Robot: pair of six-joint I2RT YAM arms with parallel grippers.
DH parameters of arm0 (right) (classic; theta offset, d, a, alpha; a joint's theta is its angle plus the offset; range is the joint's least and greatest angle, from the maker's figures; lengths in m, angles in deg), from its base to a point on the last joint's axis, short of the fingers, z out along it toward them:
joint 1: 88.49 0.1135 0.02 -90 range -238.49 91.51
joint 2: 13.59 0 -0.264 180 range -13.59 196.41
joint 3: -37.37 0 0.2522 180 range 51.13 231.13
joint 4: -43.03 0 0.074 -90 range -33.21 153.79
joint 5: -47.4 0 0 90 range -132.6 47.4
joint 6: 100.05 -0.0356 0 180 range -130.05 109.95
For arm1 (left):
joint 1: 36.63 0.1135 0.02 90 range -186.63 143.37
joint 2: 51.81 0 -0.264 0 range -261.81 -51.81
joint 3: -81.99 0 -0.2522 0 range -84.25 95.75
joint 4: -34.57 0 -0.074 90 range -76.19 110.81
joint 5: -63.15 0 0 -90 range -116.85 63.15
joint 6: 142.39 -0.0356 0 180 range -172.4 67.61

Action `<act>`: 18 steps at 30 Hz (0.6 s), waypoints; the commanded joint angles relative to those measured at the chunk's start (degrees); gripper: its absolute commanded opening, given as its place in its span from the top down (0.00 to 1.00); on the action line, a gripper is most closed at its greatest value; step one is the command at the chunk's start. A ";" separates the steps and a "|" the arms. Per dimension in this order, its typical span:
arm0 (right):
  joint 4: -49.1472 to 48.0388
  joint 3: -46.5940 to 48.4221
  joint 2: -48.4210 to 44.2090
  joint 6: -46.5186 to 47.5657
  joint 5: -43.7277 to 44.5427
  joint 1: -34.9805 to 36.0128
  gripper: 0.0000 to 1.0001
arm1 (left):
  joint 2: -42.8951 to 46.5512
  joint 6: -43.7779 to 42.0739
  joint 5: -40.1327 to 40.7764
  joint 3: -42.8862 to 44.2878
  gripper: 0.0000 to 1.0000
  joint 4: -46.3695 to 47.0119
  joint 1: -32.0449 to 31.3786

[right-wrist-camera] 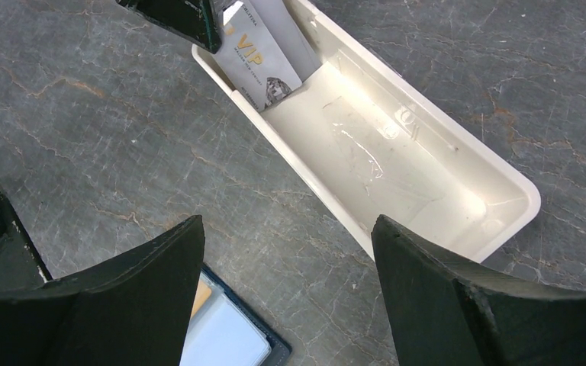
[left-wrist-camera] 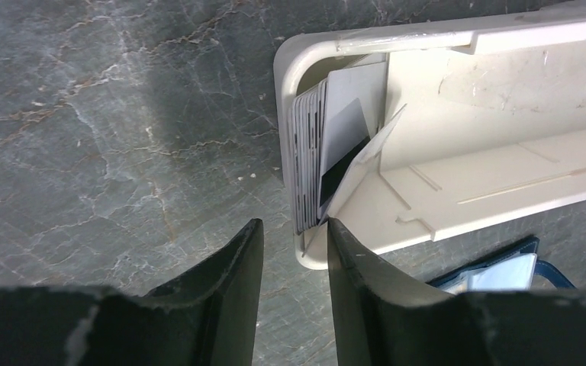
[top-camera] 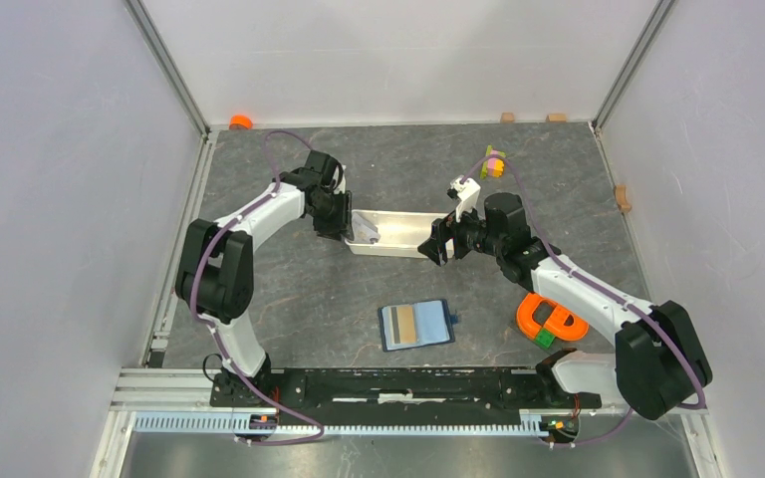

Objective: Put the credit cards into the card holder
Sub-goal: Pick up the credit card from the storage box.

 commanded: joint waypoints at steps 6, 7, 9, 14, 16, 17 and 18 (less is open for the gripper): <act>-1.06 0.29 -1.29 0.56 0.43 -0.26 0.15 | 4.25 -1.59 3.14 0.65 0.65 -0.60 0.11; -1.05 0.31 -1.29 0.51 0.44 -0.28 0.15 | 4.34 -1.57 2.95 0.60 0.67 -0.60 0.06; -1.05 0.40 -1.25 0.49 0.47 -0.26 0.15 | 4.66 -1.57 2.17 0.43 0.70 -0.23 0.08; -0.88 0.40 -1.15 0.49 0.28 -0.26 0.15 | 5.15 -1.83 1.23 0.21 0.79 0.41 0.14; -0.79 0.40 -1.25 0.48 0.24 -0.26 0.15 | 5.28 -1.83 1.13 0.21 0.86 0.35 0.13; -0.70 0.47 -1.28 0.50 0.24 -0.26 0.16 | 5.59 -1.83 0.93 0.17 0.89 0.27 0.11; -0.57 0.53 -1.46 0.49 0.32 -0.33 0.16 | 5.97 -1.83 0.75 0.11 0.92 0.18 0.07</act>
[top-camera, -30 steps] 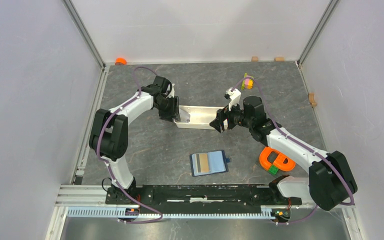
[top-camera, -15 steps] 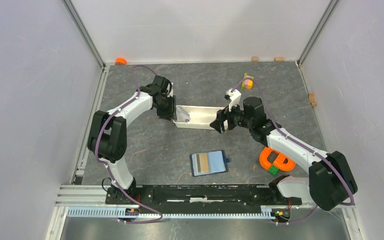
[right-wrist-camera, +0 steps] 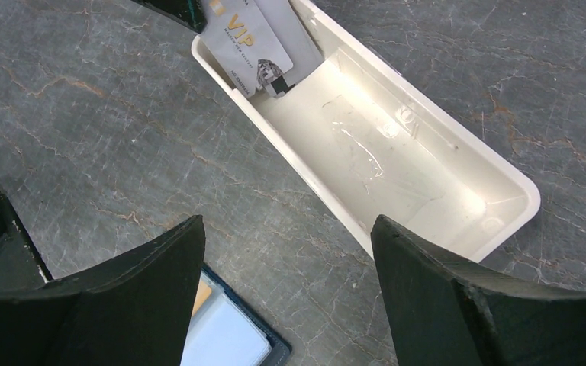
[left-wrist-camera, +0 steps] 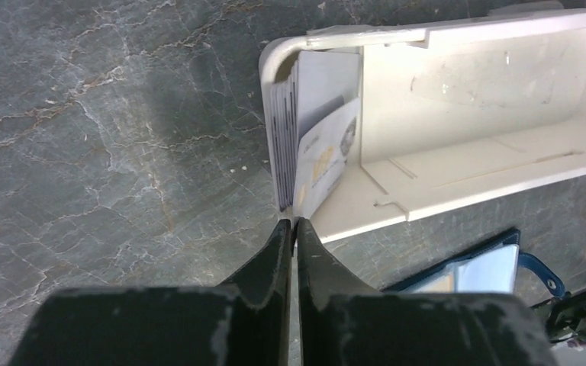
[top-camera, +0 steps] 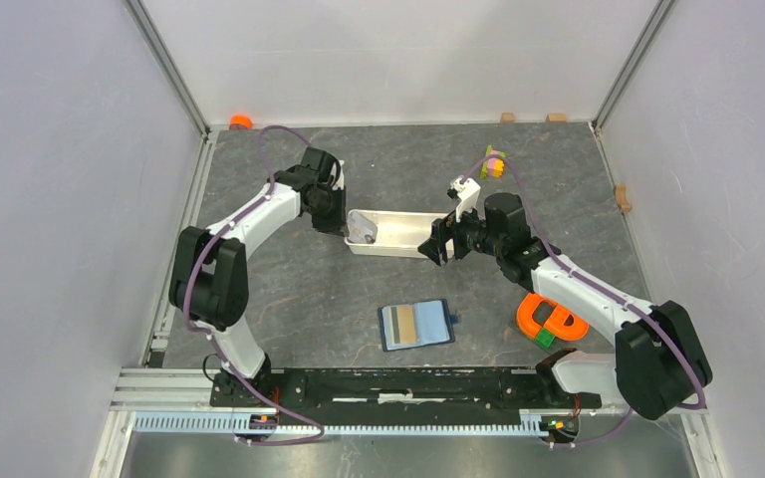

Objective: Put the credit cards into the card holder
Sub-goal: Pick up the credit card from the storage box, then insert the credit card into the card holder.

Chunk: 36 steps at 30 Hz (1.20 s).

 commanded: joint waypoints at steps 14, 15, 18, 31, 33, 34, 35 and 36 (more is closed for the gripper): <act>0.95 4.44 -5.55 0.95 -4.68 -0.26 0.15 | 19.63 -7.86 -13.05 -4.34 0.98 4.82 0.15; 1.16 5.34 -5.49 1.10 -7.30 -0.22 0.15 | 20.51 -8.21 -16.25 -4.65 0.98 5.07 0.09; 1.47 7.33 -5.08 1.20 -14.37 -0.17 0.14 | 21.93 -9.70 -25.49 -5.49 0.98 4.71 -1.14; 11.26 10.68 0.57 5.33 -27.80 3.26 0.21 | 21.40 -14.84 -44.03 -7.91 0.98 2.14 -12.29; 12.10 10.56 0.86 5.77 -28.92 4.33 0.37 | 21.18 -14.86 -43.52 -8.01 0.98 2.15 -12.59; 12.20 10.39 0.73 5.69 -29.33 4.72 0.46 | 21.06 -14.84 -43.09 -8.01 0.98 2.15 -12.60; 12.12 9.94 0.43 5.33 -29.27 4.93 0.59 | 21.03 -14.71 -42.54 -8.01 0.98 2.19 -12.60; 11.75 9.31 -0.04 4.44 -28.62 5.01 0.68 | 21.09 -14.60 -42.01 -8.09 0.98 2.14 -12.73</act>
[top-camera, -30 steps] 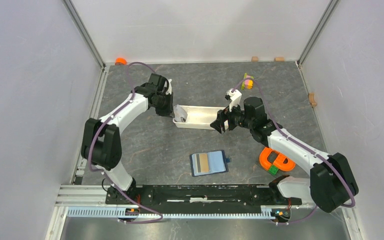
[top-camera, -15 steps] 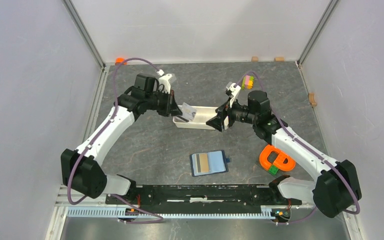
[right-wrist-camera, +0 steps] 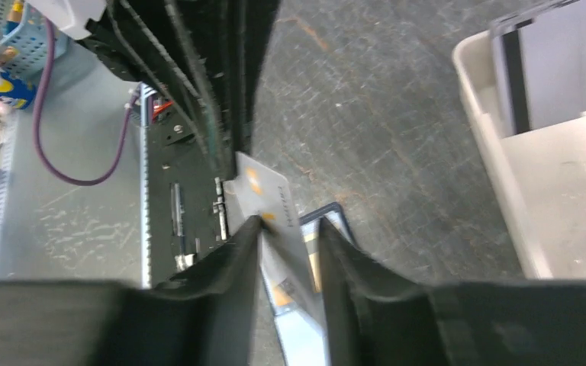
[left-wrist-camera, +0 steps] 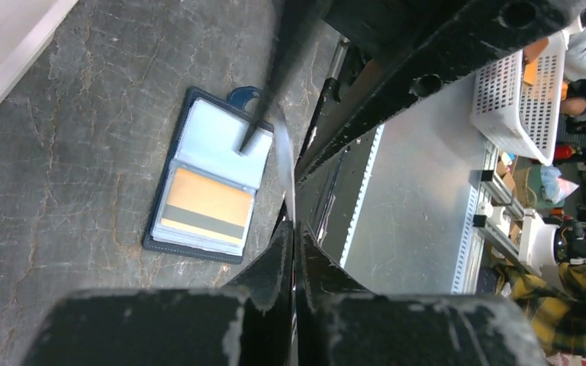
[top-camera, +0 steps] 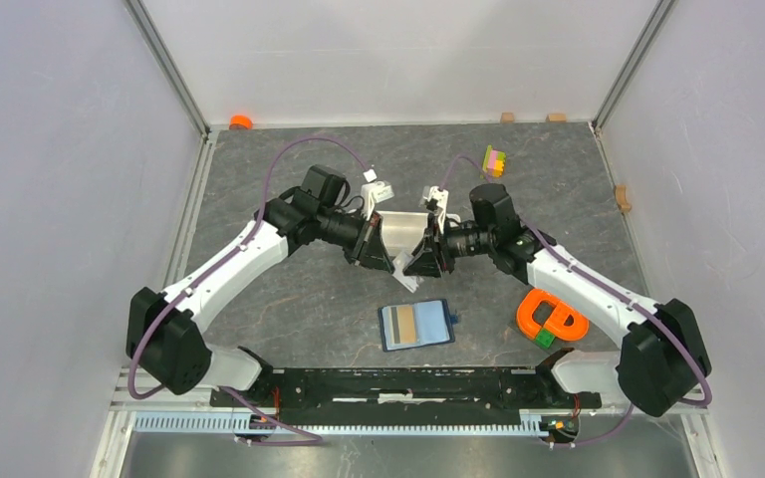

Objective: Put the credit cards into the card holder
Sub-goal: Insert the credit card into the card holder.

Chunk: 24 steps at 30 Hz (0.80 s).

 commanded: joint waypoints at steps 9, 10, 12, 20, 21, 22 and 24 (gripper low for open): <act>-8.20 -15.26 -4.97 -23.72 13.29 0.88 1.00 | 7.01 16.40 25.23 -11.82 0.38 9.93 -2.64; -10.93 -18.26 -5.87 -27.40 14.08 0.88 1.00 | 8.24 21.24 27.26 -14.92 0.38 12.36 -2.92; -15.33 -23.76 -7.71 -33.79 16.51 0.97 1.00 | 10.25 28.72 29.98 -20.31 0.38 15.70 -3.51; -30.23 -37.49 -8.89 -50.15 17.53 1.59 1.00 | 10.17 42.45 31.43 -32.52 0.37 26.22 -8.20; -31.75 -38.29 -8.55 -51.31 17.32 1.55 1.00 | 9.55 43.37 31.27 -33.25 0.37 27.82 -8.59; -33.53 -39.06 -8.18 -52.63 17.09 1.67 1.00 | 8.71 44.10 31.15 -33.63 0.37 28.93 -9.06; -36.20 -40.08 -7.22 -54.50 16.82 1.76 1.00 | 7.27 44.83 31.23 -33.83 0.37 30.43 -9.70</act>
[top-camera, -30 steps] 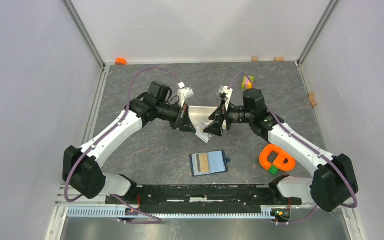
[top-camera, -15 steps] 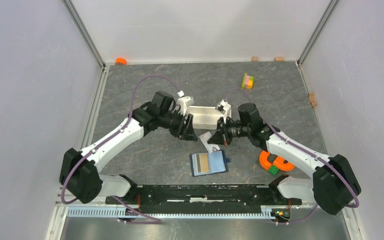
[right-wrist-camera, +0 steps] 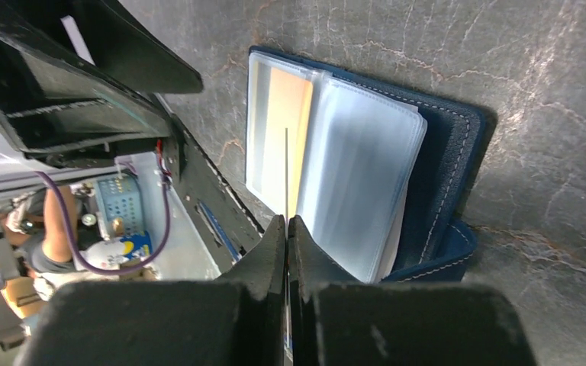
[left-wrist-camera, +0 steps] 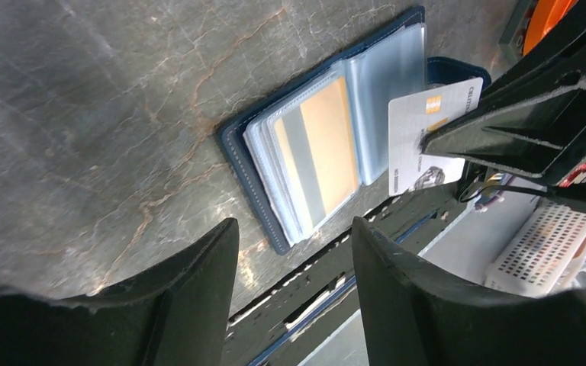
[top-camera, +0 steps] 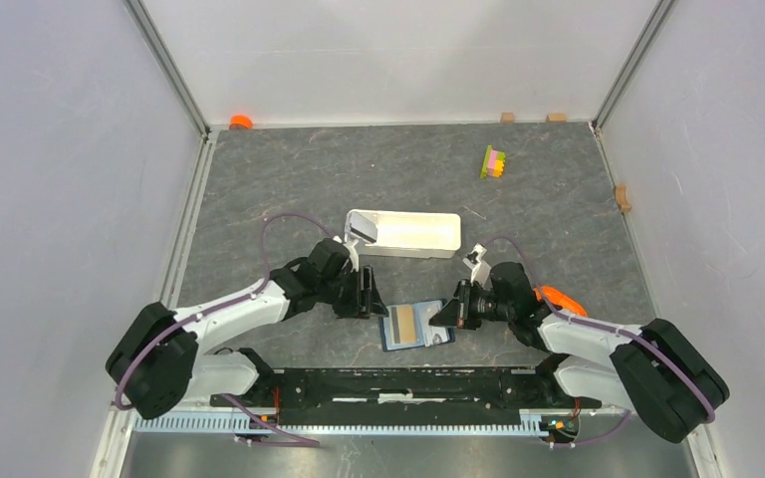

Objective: Put the credit cards into the card holder
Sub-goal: Insert the credit card into the card holder.

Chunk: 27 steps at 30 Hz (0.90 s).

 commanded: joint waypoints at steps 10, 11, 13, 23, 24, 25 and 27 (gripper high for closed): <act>-15.65 -2.24 5.61 -9.77 -0.20 1.45 1.00 | -8.82 7.09 0.79 -2.34 0.42 12.69 -2.47; -15.87 -2.29 6.27 -9.75 -0.14 1.67 1.00 | -9.36 6.92 0.74 -2.34 0.43 12.69 -2.55; -16.02 -2.13 7.65 -9.47 0.10 2.03 1.00 | -10.27 6.57 0.83 -2.34 0.43 12.65 -2.80; -16.35 -1.38 13.83 -7.72 1.05 3.00 1.00 | -11.88 4.45 3.01 -1.65 0.47 9.45 -3.40; -16.20 -1.27 14.17 -7.44 1.12 3.00 1.00 | -11.97 4.12 3.34 -1.51 0.47 8.79 -3.44; -16.23 -1.21 14.75 -7.28 1.10 3.00 1.00 | -12.12 3.77 3.50 -1.45 0.47 8.28 -3.43; -16.65 -1.00 15.74 -7.03 1.08 3.04 1.00 | -12.69 3.36 3.63 -1.39 0.48 7.90 -3.44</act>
